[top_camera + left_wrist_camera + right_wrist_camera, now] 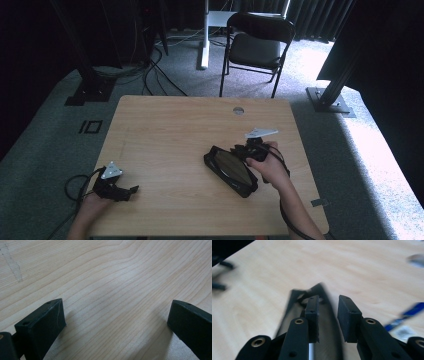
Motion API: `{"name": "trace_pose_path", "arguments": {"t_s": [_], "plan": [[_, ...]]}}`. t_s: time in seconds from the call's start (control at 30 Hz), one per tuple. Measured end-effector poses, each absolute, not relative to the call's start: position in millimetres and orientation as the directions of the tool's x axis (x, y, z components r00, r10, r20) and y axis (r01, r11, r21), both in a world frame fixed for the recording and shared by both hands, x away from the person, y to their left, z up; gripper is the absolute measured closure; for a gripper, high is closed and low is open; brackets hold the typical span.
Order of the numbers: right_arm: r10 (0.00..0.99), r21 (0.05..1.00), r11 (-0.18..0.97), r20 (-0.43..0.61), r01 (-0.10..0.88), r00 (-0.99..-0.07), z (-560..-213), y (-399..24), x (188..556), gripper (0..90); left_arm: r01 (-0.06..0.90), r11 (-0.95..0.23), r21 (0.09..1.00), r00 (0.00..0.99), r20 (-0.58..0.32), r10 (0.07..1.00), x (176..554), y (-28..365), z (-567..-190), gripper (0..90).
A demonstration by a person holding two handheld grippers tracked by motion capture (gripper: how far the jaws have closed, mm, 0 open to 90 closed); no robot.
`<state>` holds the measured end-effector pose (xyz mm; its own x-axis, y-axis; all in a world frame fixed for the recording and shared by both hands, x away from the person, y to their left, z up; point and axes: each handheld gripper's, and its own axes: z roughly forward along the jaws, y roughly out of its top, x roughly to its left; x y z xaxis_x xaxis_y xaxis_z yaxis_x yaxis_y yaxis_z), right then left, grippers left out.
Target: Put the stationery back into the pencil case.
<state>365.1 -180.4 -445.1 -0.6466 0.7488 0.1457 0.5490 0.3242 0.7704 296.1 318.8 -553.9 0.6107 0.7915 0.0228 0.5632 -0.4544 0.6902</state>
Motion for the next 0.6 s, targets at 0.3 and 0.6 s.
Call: {"name": "trace_pose_path", "arguments": {"t_s": [0.3,0.6], "plan": [[0.869,0.767,0.205,0.144,0.608,-0.474,-463.4,-220.7,391.1,66.9,0.564,-0.453,0.69,0.61,0.021,0.792,296.0,318.7,-554.0,1.6],[0.916,0.716,0.138,0.171,0.684,-0.363,-503.0,-234.8,418.2,60.7,0.564,-0.453,0.69,0.61,0.022,0.792,296.0,318.7,-553.9,1.7]]}}
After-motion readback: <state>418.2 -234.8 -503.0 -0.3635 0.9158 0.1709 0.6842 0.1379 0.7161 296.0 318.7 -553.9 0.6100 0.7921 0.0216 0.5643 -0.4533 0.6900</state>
